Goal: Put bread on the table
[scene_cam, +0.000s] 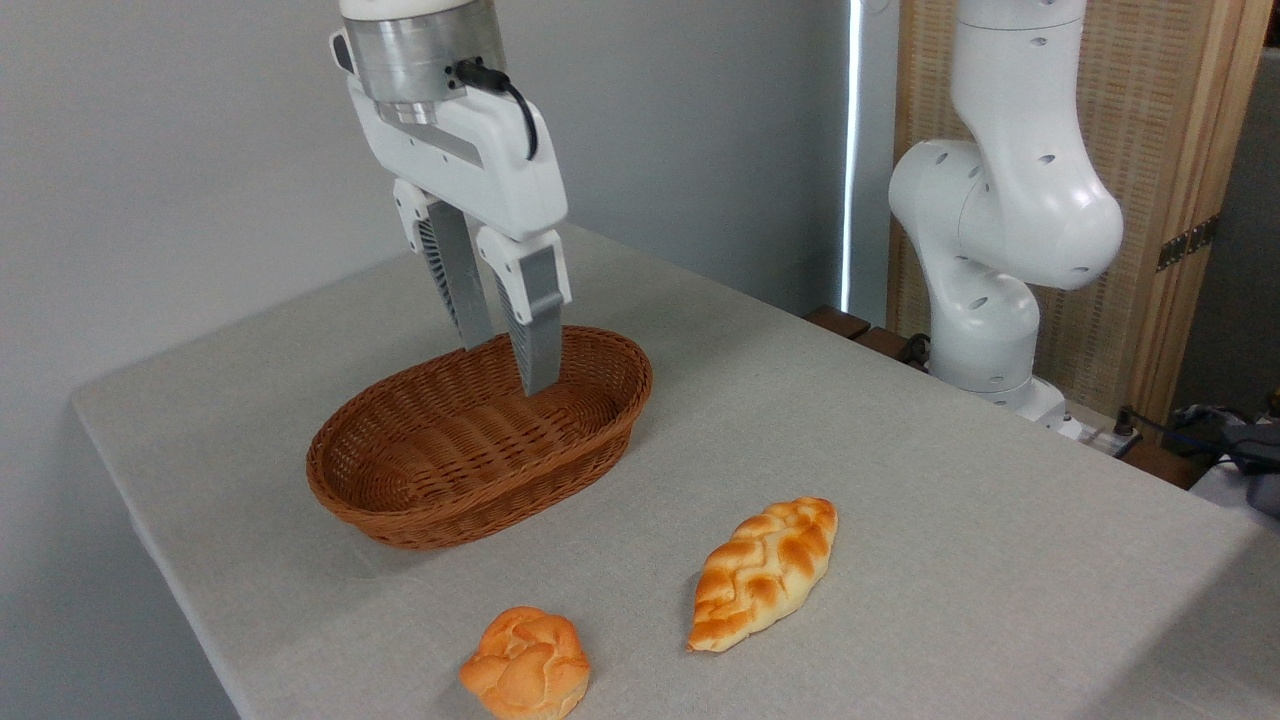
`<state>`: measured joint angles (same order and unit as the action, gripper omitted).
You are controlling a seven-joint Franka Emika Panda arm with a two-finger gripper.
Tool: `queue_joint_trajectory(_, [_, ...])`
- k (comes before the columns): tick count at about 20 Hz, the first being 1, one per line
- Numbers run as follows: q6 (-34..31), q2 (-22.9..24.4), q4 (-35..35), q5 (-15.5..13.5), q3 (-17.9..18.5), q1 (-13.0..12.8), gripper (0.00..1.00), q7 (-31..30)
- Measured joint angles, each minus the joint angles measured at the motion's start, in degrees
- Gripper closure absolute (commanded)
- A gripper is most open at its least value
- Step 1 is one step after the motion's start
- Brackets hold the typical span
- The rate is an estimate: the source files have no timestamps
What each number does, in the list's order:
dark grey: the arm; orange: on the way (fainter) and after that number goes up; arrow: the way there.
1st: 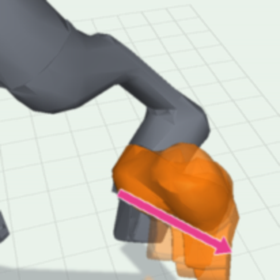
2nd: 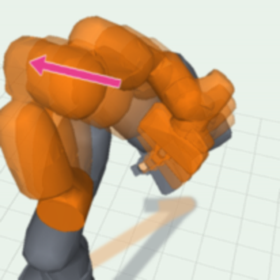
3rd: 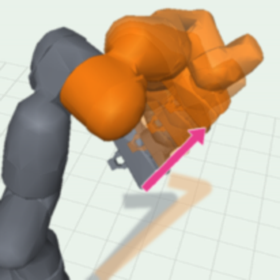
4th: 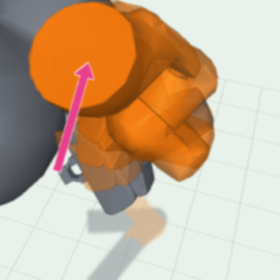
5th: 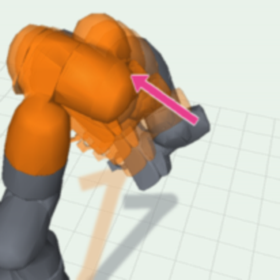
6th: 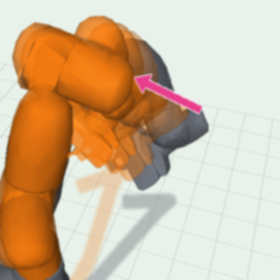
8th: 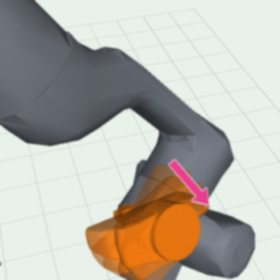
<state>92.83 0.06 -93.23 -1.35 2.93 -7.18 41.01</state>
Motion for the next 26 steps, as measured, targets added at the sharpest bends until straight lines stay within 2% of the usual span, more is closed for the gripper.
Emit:
queue_joint_trajectory(4, [0.01, 0.4, -0.87, 0.0, 0.01, 1.35, 0.0, 0.0])
queue_joint_trajectory(17, [0.01, 1.26, -0.94, 0.0, -0.38, 1.5, 0.0, 0.01])
queue_joint_trajectory(22, [0.01, 1.6, -0.99, 0.0, -1.84, 3.19, 0.0, 0.01])
queue_joint_trajectory(26, [0.01, 1.59, -1.15, 0.0, -2.23, 3.26, 0.0, 0.01])
